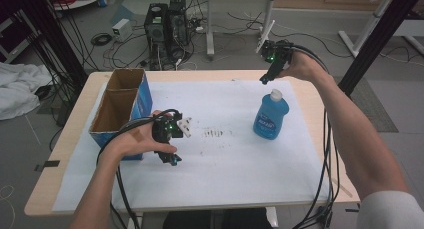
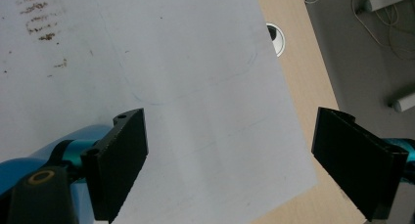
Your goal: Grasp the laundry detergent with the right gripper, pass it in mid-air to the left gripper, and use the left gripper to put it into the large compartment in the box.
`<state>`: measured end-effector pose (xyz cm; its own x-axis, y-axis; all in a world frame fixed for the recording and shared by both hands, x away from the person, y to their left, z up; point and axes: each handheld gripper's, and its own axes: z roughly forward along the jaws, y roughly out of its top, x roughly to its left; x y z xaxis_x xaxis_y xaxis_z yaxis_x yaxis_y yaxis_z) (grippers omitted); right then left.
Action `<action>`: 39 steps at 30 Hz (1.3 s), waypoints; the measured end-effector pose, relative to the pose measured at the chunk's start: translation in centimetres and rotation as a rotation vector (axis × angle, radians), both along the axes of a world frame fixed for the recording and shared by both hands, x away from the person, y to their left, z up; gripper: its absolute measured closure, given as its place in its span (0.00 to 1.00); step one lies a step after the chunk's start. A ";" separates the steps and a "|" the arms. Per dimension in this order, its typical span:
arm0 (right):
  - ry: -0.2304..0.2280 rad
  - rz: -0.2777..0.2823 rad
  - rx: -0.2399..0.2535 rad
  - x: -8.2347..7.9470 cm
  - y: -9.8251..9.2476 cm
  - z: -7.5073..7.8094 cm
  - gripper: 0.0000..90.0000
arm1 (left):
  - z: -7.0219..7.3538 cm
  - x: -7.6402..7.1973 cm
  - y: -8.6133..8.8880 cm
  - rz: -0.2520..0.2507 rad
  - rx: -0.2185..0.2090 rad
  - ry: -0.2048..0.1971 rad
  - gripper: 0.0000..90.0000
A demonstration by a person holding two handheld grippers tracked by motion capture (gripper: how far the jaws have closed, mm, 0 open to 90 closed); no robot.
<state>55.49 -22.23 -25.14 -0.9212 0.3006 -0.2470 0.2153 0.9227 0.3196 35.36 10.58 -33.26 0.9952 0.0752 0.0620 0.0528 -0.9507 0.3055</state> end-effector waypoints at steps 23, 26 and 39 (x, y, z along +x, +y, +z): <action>-0.008 0.018 0.016 -0.7 0.2 0.6 0.14 | 0.2 0.0 0.1 0.008 -0.008 -0.004 0.20; -0.008 0.023 0.012 -0.9 0.4 0.6 0.14 | 0.2 0.0 0.3 0.011 -0.013 -0.006 0.20; 0.004 0.031 0.047 -2.1 -0.3 1.9 0.14 | 0.0 0.1 0.2 0.006 -0.008 0.000 0.20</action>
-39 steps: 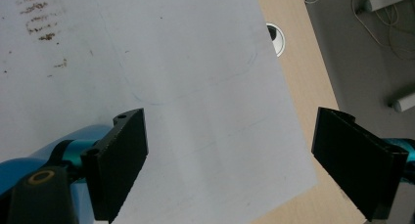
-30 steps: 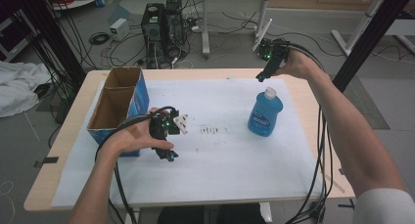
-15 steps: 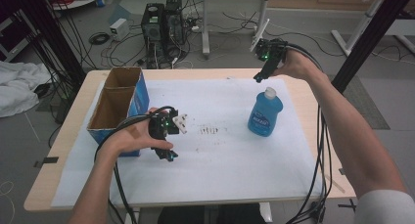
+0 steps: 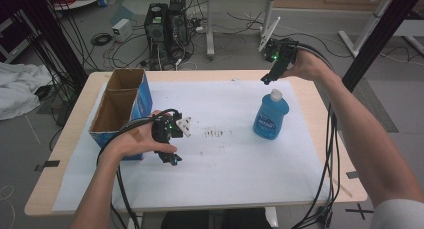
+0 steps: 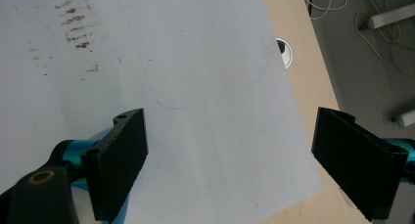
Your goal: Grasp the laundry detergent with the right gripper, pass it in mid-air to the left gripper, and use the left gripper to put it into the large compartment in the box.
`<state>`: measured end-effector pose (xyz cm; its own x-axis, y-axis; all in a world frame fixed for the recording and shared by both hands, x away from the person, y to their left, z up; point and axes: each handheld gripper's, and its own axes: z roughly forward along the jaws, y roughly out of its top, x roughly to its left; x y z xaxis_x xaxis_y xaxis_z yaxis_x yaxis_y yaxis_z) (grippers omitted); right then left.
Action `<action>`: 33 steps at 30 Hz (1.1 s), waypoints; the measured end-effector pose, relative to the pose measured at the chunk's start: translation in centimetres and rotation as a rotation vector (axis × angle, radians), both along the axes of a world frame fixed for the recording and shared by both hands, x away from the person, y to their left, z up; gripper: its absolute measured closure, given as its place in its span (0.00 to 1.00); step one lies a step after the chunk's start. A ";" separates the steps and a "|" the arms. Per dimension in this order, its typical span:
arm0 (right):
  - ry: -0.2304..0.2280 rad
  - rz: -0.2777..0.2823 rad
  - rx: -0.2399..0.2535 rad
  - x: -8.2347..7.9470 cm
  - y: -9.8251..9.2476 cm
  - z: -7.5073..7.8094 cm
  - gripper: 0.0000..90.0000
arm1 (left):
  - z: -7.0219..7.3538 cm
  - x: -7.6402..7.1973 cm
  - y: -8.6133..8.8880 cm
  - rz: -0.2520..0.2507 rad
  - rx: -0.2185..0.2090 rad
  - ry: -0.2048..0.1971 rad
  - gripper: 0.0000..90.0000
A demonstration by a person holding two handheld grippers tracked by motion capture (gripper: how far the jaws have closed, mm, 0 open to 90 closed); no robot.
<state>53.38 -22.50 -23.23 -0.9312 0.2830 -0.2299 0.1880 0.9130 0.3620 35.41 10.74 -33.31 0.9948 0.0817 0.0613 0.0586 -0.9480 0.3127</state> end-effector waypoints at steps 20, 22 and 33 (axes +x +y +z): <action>0.008 0.027 -0.015 -2.8 -0.2 1.9 0.14 | -0.4 0.0 -0.3 -0.008 0.001 0.001 0.20; 0.012 0.027 -0.020 -3.1 -0.3 2.0 0.14 | -0.4 -0.1 -0.3 -0.007 -0.001 0.003 0.20; -0.014 0.068 -0.032 -6.1 0.1 3.0 0.14 | -0.3 -0.1 -0.4 -0.018 0.004 -0.002 0.20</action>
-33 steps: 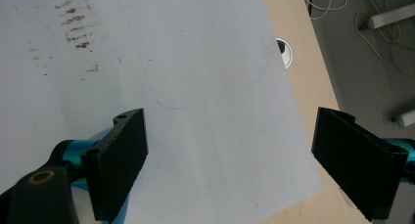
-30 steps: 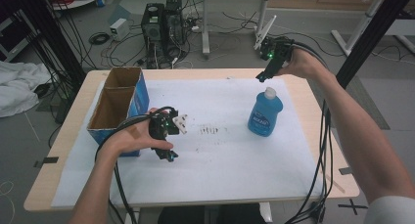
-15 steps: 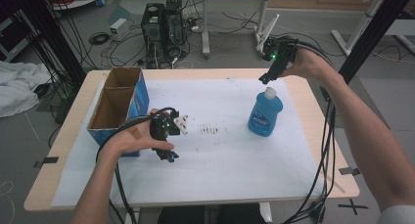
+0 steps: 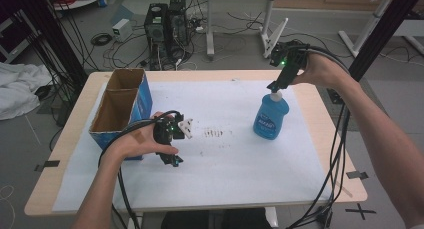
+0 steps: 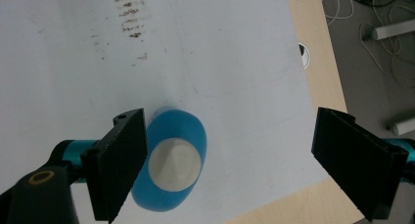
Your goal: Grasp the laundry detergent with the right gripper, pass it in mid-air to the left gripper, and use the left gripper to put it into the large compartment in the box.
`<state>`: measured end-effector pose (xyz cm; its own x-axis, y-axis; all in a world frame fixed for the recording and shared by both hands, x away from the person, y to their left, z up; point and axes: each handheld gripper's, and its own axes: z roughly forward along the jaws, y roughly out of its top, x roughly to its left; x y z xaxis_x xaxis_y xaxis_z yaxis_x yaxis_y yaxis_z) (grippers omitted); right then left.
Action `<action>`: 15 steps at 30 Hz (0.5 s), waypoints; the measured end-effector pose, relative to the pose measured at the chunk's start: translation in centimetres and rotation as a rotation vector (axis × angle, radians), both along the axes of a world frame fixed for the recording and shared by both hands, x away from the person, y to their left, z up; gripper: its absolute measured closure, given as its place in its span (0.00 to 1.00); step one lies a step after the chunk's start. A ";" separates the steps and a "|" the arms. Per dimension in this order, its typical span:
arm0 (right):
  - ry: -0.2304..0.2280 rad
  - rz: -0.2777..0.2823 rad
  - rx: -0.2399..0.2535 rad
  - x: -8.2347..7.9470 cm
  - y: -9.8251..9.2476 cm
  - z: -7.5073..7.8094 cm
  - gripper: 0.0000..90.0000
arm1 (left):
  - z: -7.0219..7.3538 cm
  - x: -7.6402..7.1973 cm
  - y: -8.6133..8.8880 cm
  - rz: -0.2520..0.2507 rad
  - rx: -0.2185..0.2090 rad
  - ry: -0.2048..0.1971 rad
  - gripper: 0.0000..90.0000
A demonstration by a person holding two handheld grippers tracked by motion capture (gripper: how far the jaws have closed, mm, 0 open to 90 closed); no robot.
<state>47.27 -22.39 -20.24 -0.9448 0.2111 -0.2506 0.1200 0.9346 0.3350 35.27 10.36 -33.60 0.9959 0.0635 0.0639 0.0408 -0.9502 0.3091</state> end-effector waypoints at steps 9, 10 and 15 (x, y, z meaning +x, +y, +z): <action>0.002 0.016 -0.009 -2.1 -0.1 -0.4 0.14 | -0.1 0.0 0.0 0.003 -0.005 0.003 0.20; 0.003 0.026 -0.010 -2.8 -0.1 -0.5 0.14 | -0.1 0.0 0.0 0.004 -0.004 0.004 0.20; 0.001 0.037 -0.014 -3.7 -0.2 -0.8 0.14 | -0.1 0.0 -0.1 0.001 -0.006 0.004 0.20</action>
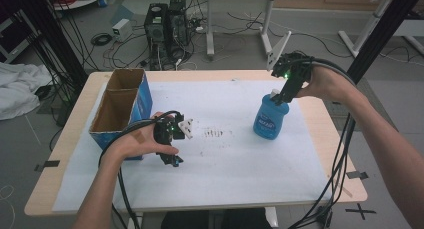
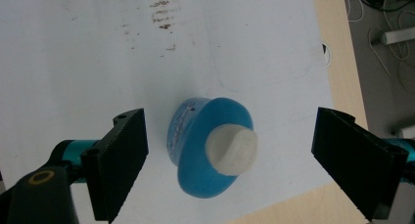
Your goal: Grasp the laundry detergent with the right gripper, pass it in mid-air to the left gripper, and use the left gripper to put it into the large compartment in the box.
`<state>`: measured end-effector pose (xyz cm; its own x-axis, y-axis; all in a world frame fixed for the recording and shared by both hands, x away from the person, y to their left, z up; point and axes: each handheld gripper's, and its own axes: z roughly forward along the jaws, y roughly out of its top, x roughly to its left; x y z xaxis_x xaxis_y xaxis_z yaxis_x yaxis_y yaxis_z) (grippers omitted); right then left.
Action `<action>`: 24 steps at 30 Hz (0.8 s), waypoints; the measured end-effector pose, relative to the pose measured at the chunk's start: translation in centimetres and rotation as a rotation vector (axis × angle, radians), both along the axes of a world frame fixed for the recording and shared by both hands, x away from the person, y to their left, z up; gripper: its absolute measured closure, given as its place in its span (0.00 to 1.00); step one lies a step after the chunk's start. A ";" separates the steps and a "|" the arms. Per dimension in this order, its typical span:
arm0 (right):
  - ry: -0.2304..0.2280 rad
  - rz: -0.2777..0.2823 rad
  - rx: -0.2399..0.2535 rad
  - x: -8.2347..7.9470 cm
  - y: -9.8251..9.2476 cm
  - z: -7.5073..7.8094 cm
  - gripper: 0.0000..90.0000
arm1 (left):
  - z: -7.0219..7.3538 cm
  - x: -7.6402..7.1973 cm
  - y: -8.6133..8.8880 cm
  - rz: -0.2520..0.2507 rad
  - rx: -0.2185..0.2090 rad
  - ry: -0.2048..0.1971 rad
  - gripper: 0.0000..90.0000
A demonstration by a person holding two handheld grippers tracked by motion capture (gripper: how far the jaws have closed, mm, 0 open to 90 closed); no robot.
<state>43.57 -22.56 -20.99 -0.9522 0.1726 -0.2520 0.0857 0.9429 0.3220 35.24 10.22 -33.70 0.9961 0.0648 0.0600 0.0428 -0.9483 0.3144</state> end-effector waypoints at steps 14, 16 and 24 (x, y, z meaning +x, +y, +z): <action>0.054 0.012 0.064 -3.8 -1.4 -1.7 0.14 | -0.2 0.0 0.0 0.003 -0.001 0.005 0.20; 0.060 0.026 0.071 -4.8 -1.6 -2.2 0.14 | -0.2 0.0 0.1 0.001 0.000 0.005 0.20; 0.097 0.031 0.072 -6.5 -1.8 -4.4 0.14 | -0.2 0.1 -0.1 -0.001 -0.002 0.013 0.20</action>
